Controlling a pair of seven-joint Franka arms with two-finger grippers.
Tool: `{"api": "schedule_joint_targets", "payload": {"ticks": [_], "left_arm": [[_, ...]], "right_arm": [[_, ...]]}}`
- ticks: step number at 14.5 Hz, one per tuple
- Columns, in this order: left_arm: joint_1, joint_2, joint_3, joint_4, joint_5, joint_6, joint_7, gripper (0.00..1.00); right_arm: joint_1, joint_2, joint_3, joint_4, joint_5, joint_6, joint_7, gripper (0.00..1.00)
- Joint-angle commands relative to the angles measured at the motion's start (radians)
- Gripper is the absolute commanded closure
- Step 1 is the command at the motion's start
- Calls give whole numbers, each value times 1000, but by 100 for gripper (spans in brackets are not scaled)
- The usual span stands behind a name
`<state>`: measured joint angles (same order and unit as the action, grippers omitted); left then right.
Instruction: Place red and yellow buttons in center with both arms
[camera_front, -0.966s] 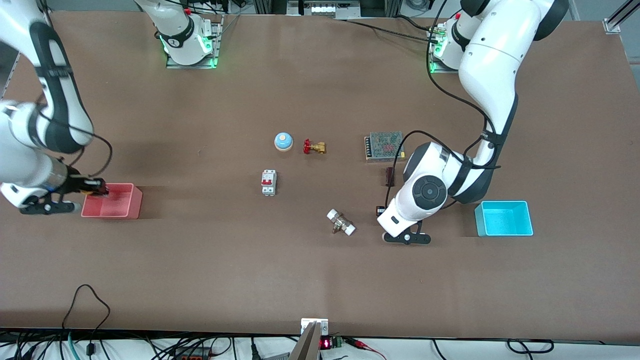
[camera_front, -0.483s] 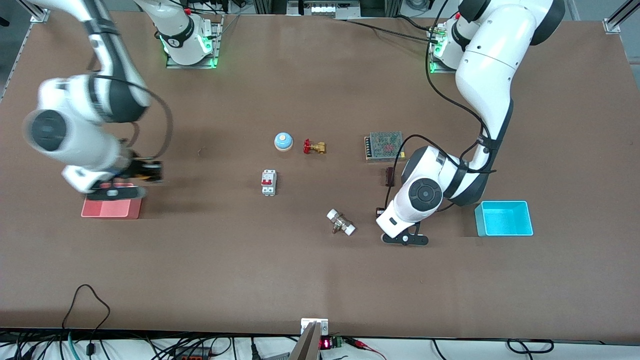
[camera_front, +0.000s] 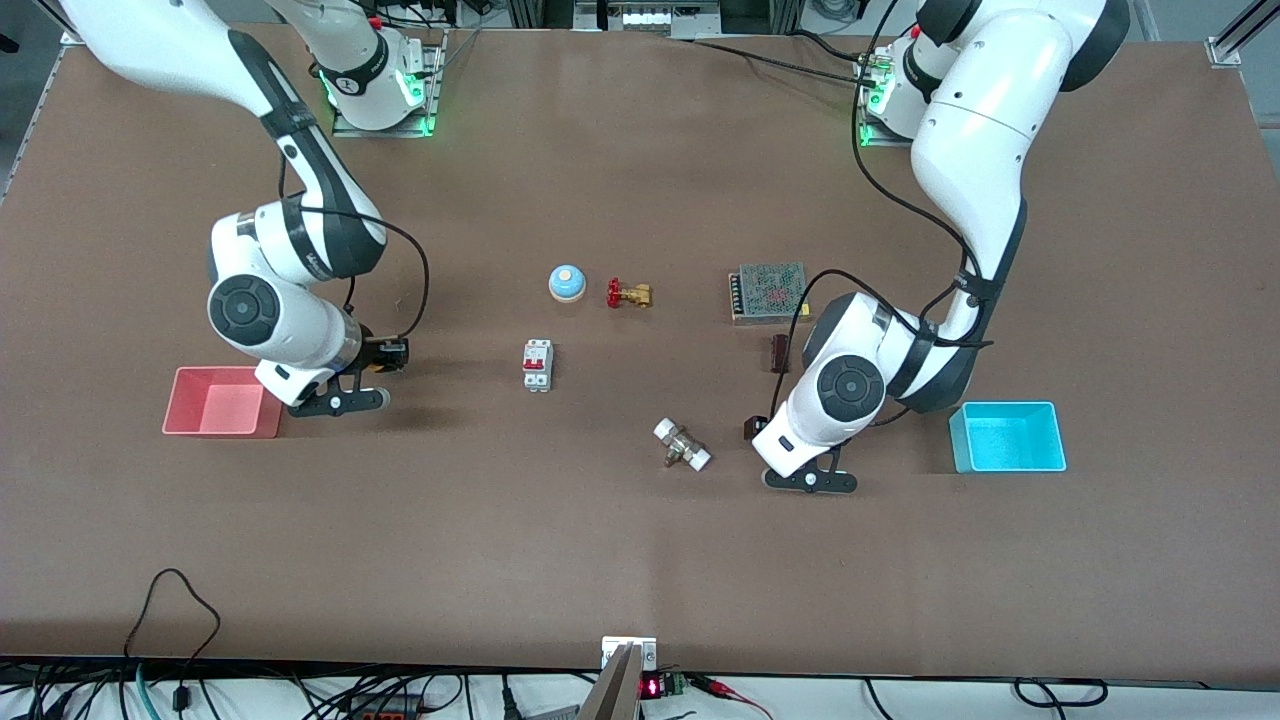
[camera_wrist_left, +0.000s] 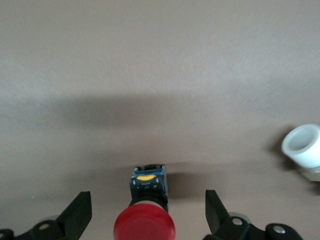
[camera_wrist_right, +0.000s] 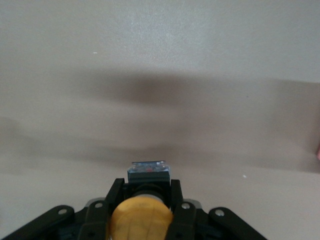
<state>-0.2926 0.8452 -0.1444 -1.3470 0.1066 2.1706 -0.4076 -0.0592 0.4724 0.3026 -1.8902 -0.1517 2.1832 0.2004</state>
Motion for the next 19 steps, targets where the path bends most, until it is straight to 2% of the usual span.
{"api": "schedule_joint_targets", "payload": {"ticks": [1,3,5,6,7,8,10,12,14,15,17,19], "left_arm": [[7,-107,6,-7,24,-46,3,0],[13,-181,12,-4,33,-110,18,0],[10,-250,17,-1,96,-184,148,0],[21,-274,26,3,108,-202,170,0],[50,-313,37,14,108,-230,177,0],[105,-331,26,32,107,-289,229,0],[177,-339,22,95,82,-373,427,0],[240,-341,26,150,6,-409,458,0],[262,-385,37,151,-19,-413,460,0],[291,-421,26,119,-25,-423,448,0],[313,-530,23,-33,-41,-394,441,0],[328,-682,22,-252,-44,-292,450,0]], "right_arm": [[5,29,1,2,-12,38,4,87],[7,46,0,3,-11,55,5,84],[7,54,0,3,-12,61,5,84],[7,58,0,3,-12,61,5,81],[7,60,0,3,-12,63,5,76],[7,63,0,3,-12,64,5,75],[7,68,0,3,-12,66,5,70],[7,69,-2,2,-12,72,5,69],[7,77,-2,2,-11,73,5,65],[5,78,-2,2,-12,76,5,61],[5,81,-2,2,-11,78,5,44],[7,81,-2,2,-11,78,5,22]]}}
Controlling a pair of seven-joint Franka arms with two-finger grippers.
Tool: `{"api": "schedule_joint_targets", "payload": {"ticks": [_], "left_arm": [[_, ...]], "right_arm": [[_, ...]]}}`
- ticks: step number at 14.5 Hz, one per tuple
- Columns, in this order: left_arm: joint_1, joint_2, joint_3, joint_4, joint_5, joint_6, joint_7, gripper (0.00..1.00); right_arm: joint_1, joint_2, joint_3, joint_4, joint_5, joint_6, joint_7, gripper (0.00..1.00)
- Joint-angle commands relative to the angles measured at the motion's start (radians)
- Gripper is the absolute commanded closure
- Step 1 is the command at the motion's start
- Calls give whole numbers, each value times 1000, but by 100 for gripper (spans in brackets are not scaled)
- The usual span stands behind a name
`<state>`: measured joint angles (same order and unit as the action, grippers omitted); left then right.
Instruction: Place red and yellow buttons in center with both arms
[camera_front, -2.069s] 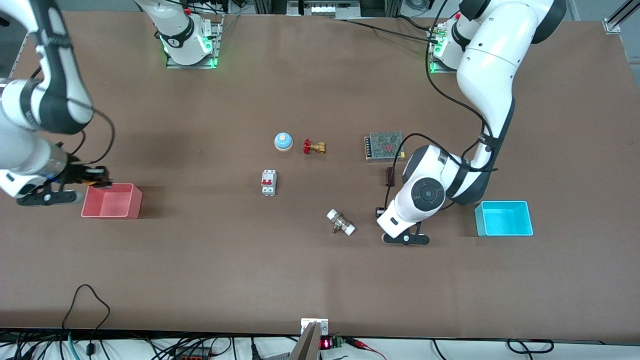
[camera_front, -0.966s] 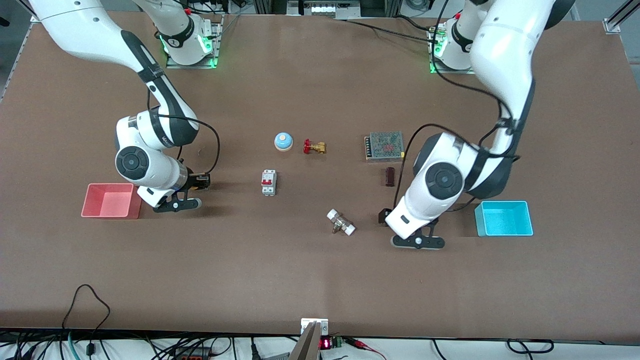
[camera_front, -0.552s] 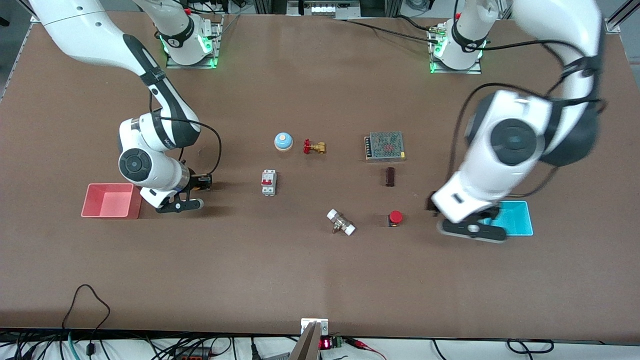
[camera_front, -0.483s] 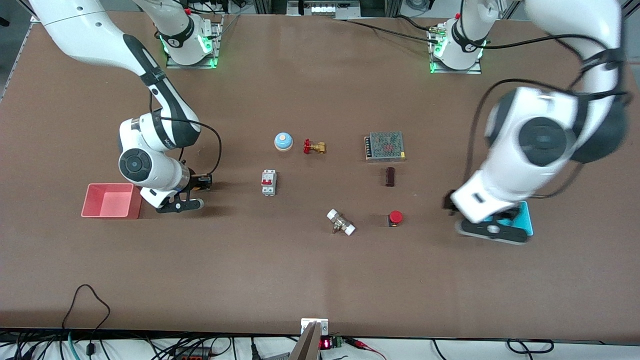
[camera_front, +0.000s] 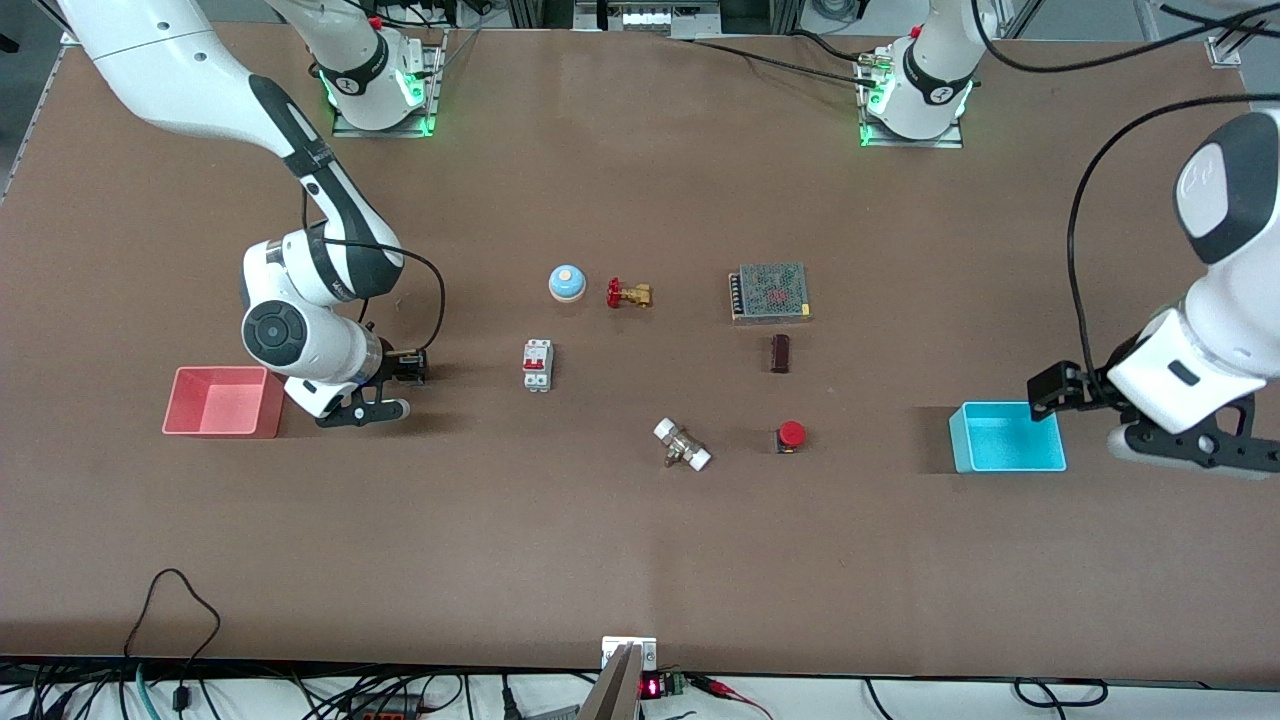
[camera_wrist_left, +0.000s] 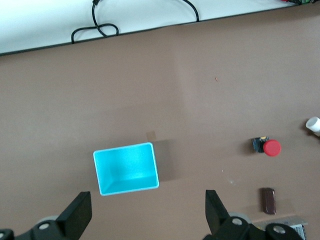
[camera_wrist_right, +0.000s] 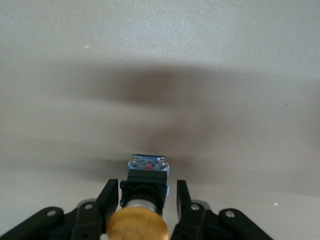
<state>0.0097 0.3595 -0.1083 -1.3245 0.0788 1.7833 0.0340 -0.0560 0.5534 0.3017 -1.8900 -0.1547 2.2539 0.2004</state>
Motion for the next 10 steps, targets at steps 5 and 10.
{"api": "schedule_joint_targets", "payload": {"ticks": [5,10], "left_arm": [[47,-309,-14,-394,-48,28,37,0],[44,-307,-14,-364,-48,-33,41,0]], "right_arm": [[2,-59,-1,17,9,0,-1,0],[-41,-257,-54,63,180,-129,-32,0]]}}
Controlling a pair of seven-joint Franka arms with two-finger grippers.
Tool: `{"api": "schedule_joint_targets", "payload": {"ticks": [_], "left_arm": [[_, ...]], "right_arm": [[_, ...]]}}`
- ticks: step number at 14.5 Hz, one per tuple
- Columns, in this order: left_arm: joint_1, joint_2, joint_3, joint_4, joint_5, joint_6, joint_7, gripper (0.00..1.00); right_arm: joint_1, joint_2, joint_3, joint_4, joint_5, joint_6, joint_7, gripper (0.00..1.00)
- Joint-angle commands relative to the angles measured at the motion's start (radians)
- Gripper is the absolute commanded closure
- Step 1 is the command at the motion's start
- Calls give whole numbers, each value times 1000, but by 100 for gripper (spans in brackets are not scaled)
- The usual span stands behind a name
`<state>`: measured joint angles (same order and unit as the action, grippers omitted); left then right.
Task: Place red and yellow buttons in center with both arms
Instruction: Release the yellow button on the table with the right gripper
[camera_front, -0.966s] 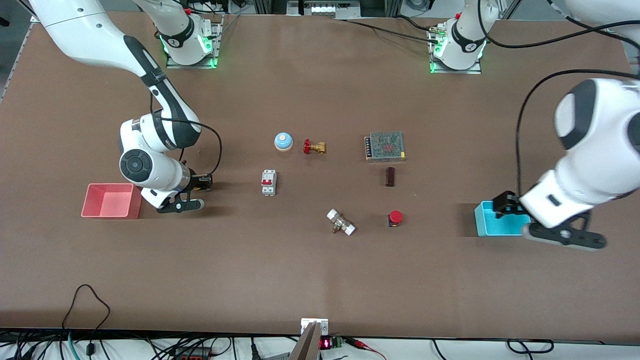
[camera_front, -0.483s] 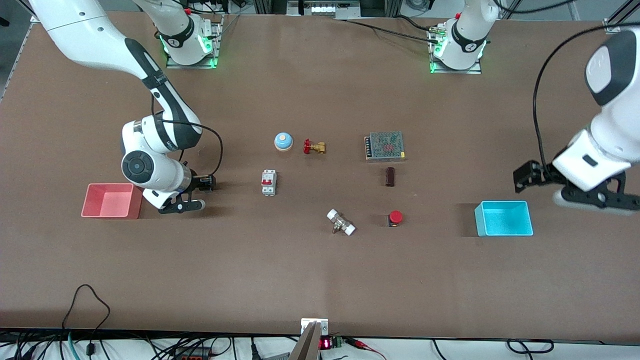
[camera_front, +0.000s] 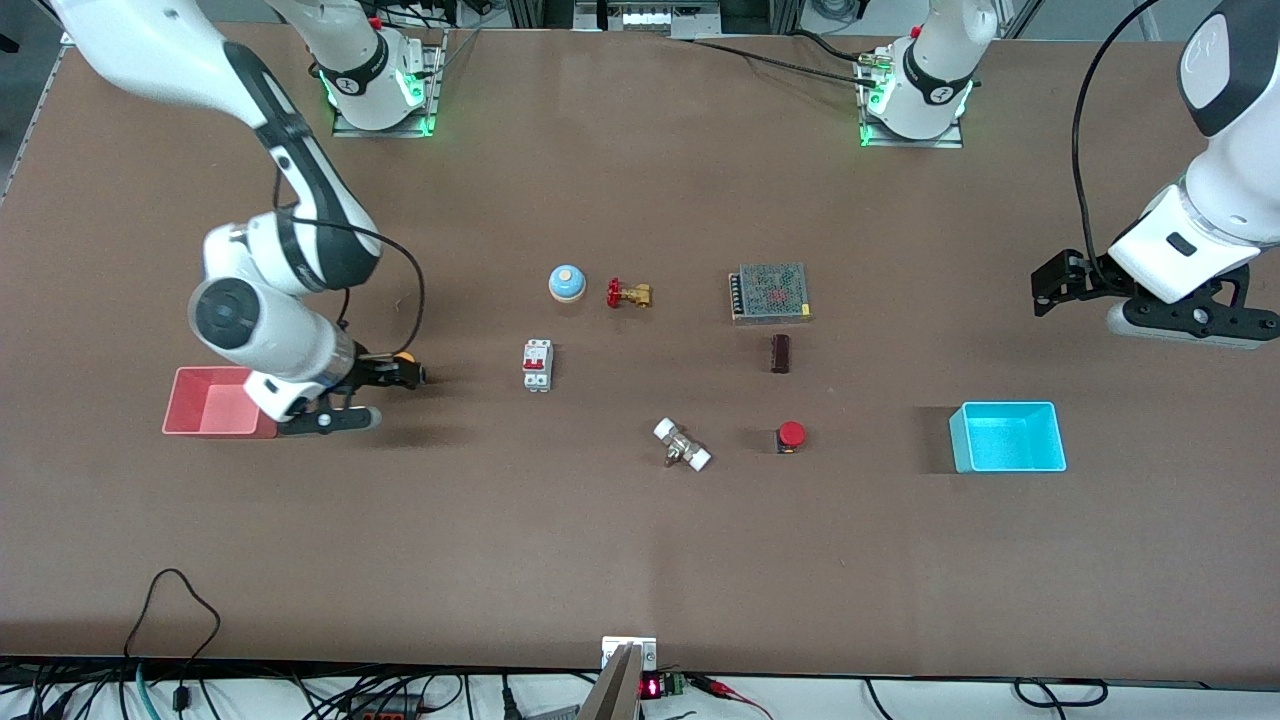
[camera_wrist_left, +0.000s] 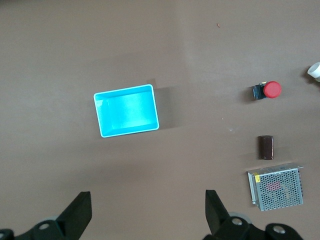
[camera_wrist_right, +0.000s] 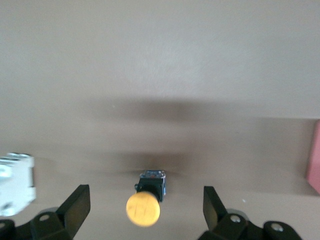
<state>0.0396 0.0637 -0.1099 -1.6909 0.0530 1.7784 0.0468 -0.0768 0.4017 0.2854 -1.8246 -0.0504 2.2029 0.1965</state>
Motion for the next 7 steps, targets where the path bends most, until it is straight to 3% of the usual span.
{"api": "schedule_joint_targets", "payload": {"ticks": [1,4,7], "left_arm": [[13,-12,-13,4,-22,-28,28,0],[11,-8,-13,16,-22,-43,27,0],[11,-8,-13,16,-22,-51,28,0]], "right_arm": [[-17,-144,-76,16,80,-125,-31,0],[-21,-250,-164,94,73,-296,-35,0],[-9,-355,-180,102,-25,-364,-41,0]]}}
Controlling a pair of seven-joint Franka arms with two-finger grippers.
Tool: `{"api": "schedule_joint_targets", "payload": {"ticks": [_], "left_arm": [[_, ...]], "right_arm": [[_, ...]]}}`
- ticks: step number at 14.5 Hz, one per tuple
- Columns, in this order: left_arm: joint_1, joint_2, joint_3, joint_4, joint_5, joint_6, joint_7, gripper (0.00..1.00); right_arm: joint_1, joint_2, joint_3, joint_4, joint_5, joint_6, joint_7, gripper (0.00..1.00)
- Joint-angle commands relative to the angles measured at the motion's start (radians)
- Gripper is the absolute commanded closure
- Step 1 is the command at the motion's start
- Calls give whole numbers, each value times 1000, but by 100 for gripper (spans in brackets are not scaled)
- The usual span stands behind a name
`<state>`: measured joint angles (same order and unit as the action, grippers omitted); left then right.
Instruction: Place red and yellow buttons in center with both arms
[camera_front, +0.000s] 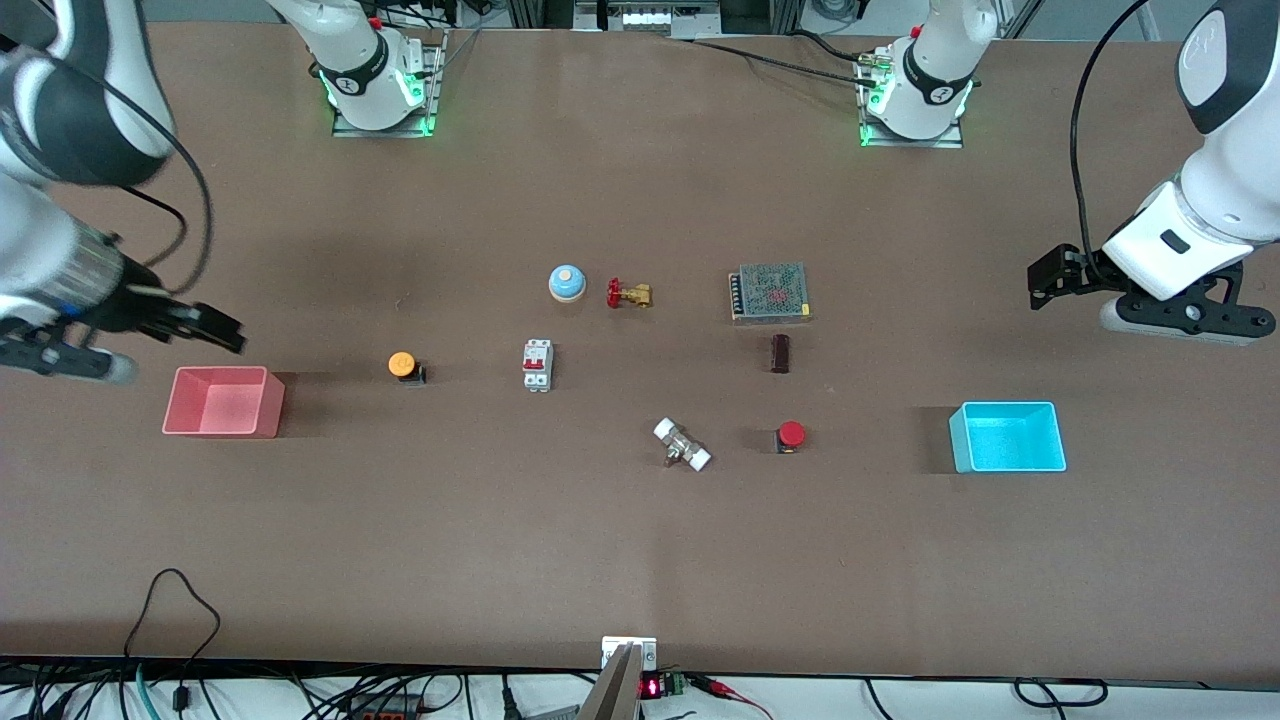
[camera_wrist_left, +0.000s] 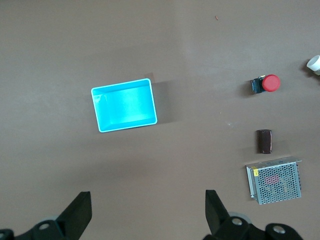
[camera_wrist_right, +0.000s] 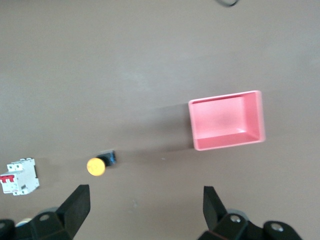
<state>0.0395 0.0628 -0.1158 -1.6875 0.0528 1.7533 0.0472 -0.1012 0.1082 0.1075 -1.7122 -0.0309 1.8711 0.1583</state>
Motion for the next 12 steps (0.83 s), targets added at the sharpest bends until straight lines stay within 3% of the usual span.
{"api": "schedule_joint_targets", "payload": {"ticks": [1,12], "left_arm": [[11,-8,-7,12,-22,-26,28,0],[11,-6,-7,14,-22,-28,29,0]], "right_arm": [[14,-91,-3,-12,-40,-70,-8,0],[9,-104,-20,-6,-20,-132,-26,0]]}}
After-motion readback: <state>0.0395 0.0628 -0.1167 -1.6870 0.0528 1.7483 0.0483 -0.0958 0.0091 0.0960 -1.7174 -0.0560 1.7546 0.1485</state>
